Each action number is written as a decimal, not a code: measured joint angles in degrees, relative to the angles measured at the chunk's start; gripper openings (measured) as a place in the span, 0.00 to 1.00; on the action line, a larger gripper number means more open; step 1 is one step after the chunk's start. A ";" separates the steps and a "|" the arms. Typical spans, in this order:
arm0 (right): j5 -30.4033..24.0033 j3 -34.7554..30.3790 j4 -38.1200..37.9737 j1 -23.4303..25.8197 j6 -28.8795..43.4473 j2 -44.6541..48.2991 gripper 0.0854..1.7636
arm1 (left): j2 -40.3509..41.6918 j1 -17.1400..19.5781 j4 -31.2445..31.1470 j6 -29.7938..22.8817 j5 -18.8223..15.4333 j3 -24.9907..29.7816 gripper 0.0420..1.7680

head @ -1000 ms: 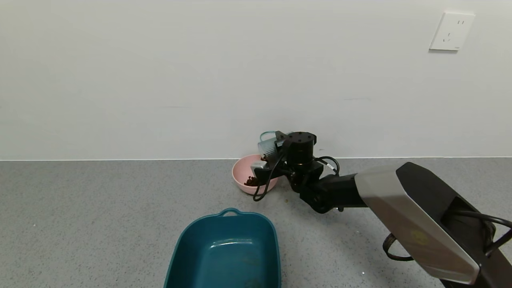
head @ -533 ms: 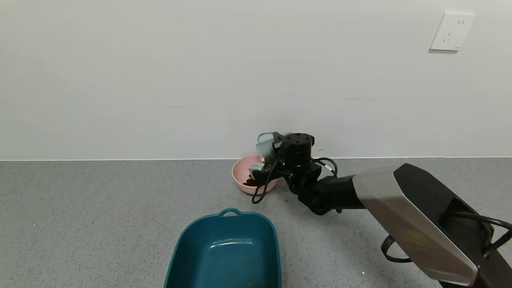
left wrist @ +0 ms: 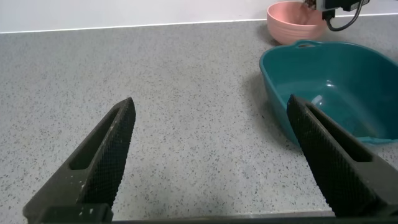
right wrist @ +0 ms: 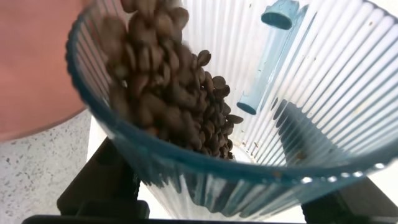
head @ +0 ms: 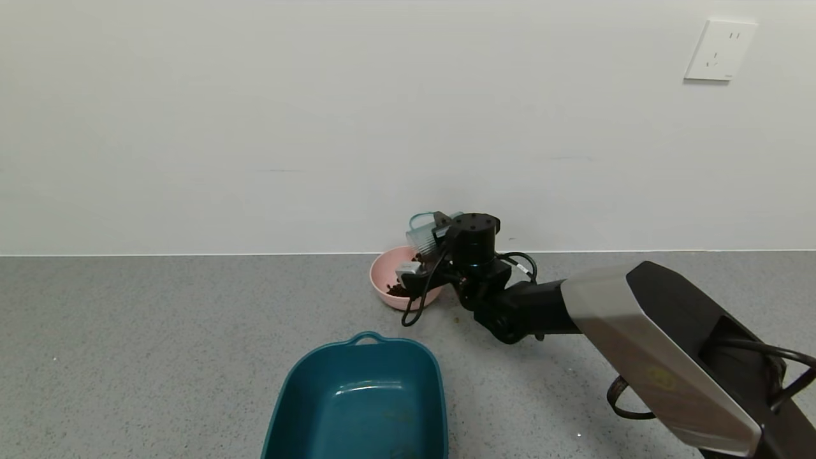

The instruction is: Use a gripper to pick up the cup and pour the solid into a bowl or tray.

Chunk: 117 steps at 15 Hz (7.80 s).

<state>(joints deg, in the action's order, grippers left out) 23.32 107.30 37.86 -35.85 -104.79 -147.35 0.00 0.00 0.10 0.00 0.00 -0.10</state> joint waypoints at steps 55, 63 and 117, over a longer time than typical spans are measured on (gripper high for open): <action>1.65 -47.96 15.08 9.70 79.91 20.66 0.77 | 0.00 0.00 -0.02 0.00 0.00 0.00 0.99; 1.45 -48.43 16.24 7.69 99.54 19.09 0.77 | 0.00 0.00 -0.02 0.00 0.00 0.00 0.99; -8.22 -72.55 7.73 6.34 103.67 47.71 0.96 | 0.00 0.00 -0.02 0.00 0.00 0.00 0.99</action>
<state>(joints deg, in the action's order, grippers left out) 15.10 34.76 45.59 -29.51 -1.12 -99.63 0.00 0.00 0.07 0.00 0.00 -0.10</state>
